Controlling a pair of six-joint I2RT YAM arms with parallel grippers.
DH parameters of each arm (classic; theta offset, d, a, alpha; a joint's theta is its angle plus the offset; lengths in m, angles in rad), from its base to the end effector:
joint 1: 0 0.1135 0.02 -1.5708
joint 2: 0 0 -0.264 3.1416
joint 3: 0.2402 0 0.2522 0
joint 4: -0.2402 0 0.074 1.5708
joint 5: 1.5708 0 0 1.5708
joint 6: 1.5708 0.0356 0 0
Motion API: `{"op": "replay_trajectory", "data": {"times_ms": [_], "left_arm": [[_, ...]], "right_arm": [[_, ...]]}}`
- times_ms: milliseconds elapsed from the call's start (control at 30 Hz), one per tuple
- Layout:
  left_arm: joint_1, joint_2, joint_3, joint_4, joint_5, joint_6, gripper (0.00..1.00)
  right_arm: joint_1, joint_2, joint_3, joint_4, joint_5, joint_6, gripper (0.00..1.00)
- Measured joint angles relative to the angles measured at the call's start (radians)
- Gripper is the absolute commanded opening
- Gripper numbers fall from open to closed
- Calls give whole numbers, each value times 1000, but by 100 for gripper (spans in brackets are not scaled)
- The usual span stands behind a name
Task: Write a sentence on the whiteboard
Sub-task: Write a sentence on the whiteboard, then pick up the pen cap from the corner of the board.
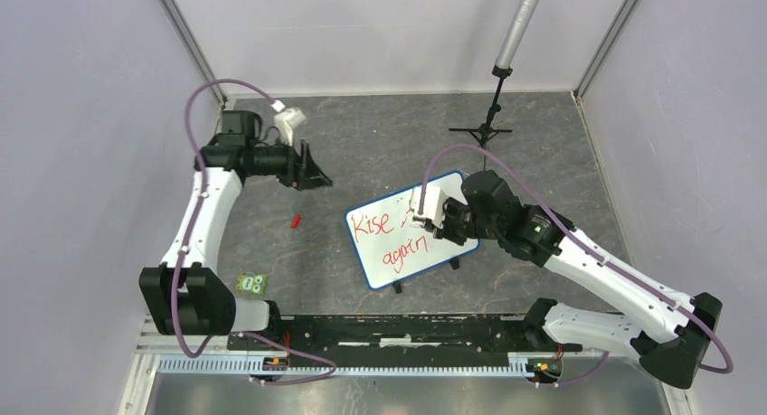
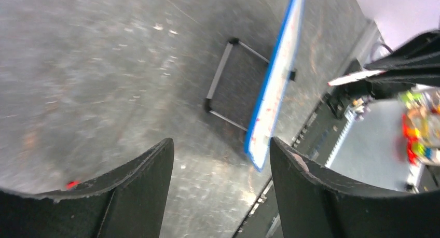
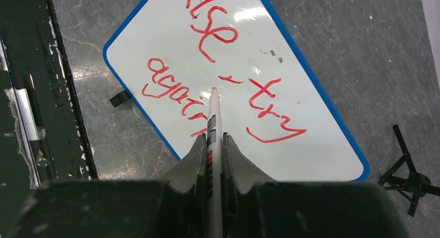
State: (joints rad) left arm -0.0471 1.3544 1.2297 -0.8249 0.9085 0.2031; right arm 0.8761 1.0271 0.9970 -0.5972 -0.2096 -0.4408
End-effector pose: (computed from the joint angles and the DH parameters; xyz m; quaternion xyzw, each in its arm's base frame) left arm 0.2680 -0.0407 0.3224 0.2398 0.8322 -0.3951 0.3064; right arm 0.1340 0.1724 0.3282 -0.5797 0.6716 0.1886 0.4212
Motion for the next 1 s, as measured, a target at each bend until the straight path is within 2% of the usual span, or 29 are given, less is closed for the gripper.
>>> {"op": "replay_trajectory", "data": {"times_ms": [67,167,333,500,733,1000], "left_arm": [[74,-8,37,-23,-6,13,74],[163,-18,55,-61,-88,64,74],[203,-50,-60,-74,-281,142,74],[209,-35,-184,-66,-443,182,74],[195,51,-243,27,-513,188,65],[79,119,-344,167,-647,201,59]], "right_arm": [[-31,9,14,-4,-20,12,0],[-86,37,46,-3,-59,34,0],[-166,70,77,-3,-111,66,0],[-203,94,98,-3,-148,87,0],[-205,126,121,2,-172,97,0],[-223,140,122,2,-182,105,0]]}}
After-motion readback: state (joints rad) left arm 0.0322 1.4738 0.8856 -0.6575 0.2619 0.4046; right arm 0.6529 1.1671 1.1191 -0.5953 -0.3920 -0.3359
